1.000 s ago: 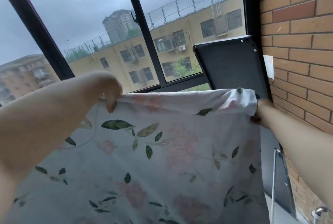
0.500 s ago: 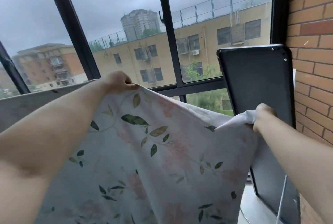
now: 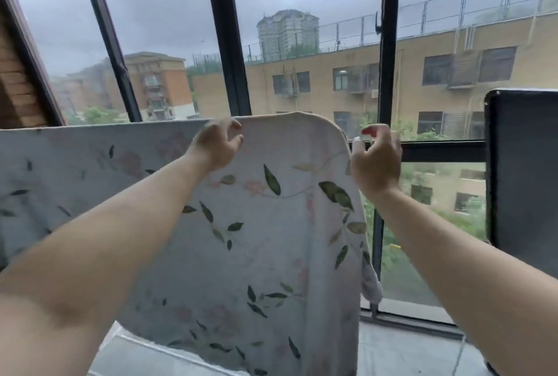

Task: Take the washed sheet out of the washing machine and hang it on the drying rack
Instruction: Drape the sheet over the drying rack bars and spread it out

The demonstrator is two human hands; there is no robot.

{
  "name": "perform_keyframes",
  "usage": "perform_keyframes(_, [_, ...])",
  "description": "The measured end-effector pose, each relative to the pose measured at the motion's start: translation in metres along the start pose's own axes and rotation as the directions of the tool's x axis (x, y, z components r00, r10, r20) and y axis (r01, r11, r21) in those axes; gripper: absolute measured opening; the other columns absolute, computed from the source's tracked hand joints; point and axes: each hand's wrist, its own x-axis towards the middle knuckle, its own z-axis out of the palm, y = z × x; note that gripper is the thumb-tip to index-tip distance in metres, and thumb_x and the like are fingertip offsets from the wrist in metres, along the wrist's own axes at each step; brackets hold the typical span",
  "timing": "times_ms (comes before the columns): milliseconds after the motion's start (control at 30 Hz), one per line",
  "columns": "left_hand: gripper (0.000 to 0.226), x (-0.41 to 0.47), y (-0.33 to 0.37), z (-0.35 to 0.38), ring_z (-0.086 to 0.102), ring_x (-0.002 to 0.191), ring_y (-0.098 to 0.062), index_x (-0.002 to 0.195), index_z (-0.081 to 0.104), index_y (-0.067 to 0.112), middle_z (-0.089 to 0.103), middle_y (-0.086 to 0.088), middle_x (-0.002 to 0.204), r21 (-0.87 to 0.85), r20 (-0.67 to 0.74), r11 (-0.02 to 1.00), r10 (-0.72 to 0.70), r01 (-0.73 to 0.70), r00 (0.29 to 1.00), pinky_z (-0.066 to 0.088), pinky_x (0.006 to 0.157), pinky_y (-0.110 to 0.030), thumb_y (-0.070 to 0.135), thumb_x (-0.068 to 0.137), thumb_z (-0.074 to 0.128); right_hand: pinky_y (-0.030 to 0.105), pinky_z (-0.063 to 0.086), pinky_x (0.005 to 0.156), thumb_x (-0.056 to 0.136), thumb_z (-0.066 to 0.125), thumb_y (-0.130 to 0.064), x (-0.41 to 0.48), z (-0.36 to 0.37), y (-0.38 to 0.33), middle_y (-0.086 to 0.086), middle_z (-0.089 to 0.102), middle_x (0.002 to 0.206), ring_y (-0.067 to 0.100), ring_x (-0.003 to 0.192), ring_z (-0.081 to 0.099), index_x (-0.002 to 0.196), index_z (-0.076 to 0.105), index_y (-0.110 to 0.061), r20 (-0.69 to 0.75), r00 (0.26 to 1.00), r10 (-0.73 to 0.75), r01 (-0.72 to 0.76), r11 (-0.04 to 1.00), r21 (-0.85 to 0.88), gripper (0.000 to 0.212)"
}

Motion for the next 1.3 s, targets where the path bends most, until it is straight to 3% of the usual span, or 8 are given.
perform_keyframes(100, [0.03, -0.031, -0.073, -0.028, 0.057, 0.117, -0.028, 0.122, 0.062, 0.013, 0.062, -0.01, 0.126, 0.02, 0.043, 0.994, -0.11, 0.11, 0.993, 0.043, 0.099, -0.035, 0.022, 0.094, 0.061, 0.033, 0.036, 0.098, 0.093, 0.054, -0.026, -0.029, 0.062, -0.068, 0.002, 0.055, 0.117, 0.02, 0.114, 0.048, 0.105, 0.058, -0.023, 0.113, 0.96, -0.255, 0.26, 0.965, -0.033, 0.013])
perform_keyframes(167, [0.029, -0.052, -0.119, -0.045, 0.057, 0.117, -0.027, 0.121, 0.062, 0.013, 0.062, -0.009, 0.126, 0.029, 0.073, 0.986, -0.169, 0.167, 0.983, 0.045, 0.097, -0.034, 0.021, 0.093, 0.061, 0.035, 0.035, 0.098, 0.092, 0.054, -0.026, -0.049, 0.104, -0.105, 0.004, 0.057, 0.118, 0.023, 0.115, 0.048, 0.105, 0.06, -0.023, 0.188, 0.92, -0.343, 0.355, 0.934, -0.036, 0.014])
perform_keyframes(333, [0.027, -0.097, -0.225, -0.094, 0.058, 0.112, -0.023, 0.12, 0.063, 0.015, 0.062, -0.006, 0.125, 0.038, 0.076, 0.948, -0.318, 0.316, 0.945, 0.041, 0.088, -0.024, 0.017, 0.093, 0.06, 0.037, 0.037, 0.096, 0.092, 0.053, -0.028, -0.099, 0.21, -0.17, 0.004, 0.058, 0.12, 0.024, 0.115, 0.048, 0.104, 0.062, -0.023, 0.372, 0.828, -0.42, 0.459, 0.889, -0.016, 0.016])
perform_keyframes(500, [0.022, -0.122, -0.327, -0.138, 0.059, 0.099, -0.019, 0.114, 0.064, 0.018, 0.065, -0.003, 0.116, 0.027, -0.002, 0.888, -0.46, 0.46, 0.888, 0.046, 0.083, -0.025, 0.017, 0.092, 0.058, 0.039, 0.039, 0.094, 0.09, 0.054, -0.027, -0.142, 0.309, -0.222, 0.005, 0.058, 0.115, 0.025, 0.112, 0.049, 0.106, 0.063, -0.022, 0.512, 0.712, -0.481, 0.55, 0.835, 0.021, 0.019])
perform_keyframes(767, [0.027, -0.132, -0.488, -0.178, 0.057, 0.102, -0.02, 0.109, 0.061, 0.019, 0.061, -0.002, 0.112, 0.013, -0.032, 0.762, -0.647, 0.647, 0.762, 0.043, 0.077, -0.026, 0.005, 0.092, 0.046, 0.04, 0.037, 0.096, 0.09, 0.053, -0.027, -0.178, 0.479, -0.293, 0.005, 0.057, 0.116, 0.027, 0.116, 0.047, 0.106, 0.065, -0.023, 0.56, 0.604, -0.567, 0.605, 0.784, 0.142, 0.02])
perform_keyframes(967, [0.032, -0.124, -0.608, -0.218, 0.056, 0.1, -0.022, 0.109, 0.06, 0.019, 0.061, -0.003, 0.11, 0.082, -0.044, 0.647, -0.758, 0.758, 0.651, 0.045, 0.075, -0.028, 0.001, 0.089, 0.043, 0.04, 0.038, 0.096, 0.091, 0.05, -0.027, -0.198, 0.623, -0.354, 0.005, 0.057, 0.117, 0.028, 0.116, 0.047, 0.109, 0.064, -0.025, 0.623, 0.543, -0.563, 0.564, 0.794, 0.227, 0.023])
perform_keyframes(1300, [0.024, -0.131, -0.843, -0.257, 0.06, 0.104, -0.026, 0.102, 0.06, 0.021, 0.064, -0.006, 0.11, -0.024, -0.064, 0.542, -0.839, 0.84, 0.54, 0.053, 0.091, -0.038, 0.004, 0.093, 0.045, 0.039, 0.041, 0.092, 0.093, 0.05, -0.027, -0.296, 0.826, -0.465, 0.005, 0.058, 0.117, 0.027, 0.114, 0.049, 0.107, 0.066, -0.026, 0.639, 0.43, -0.638, 0.639, 0.715, 0.283, 0.021])
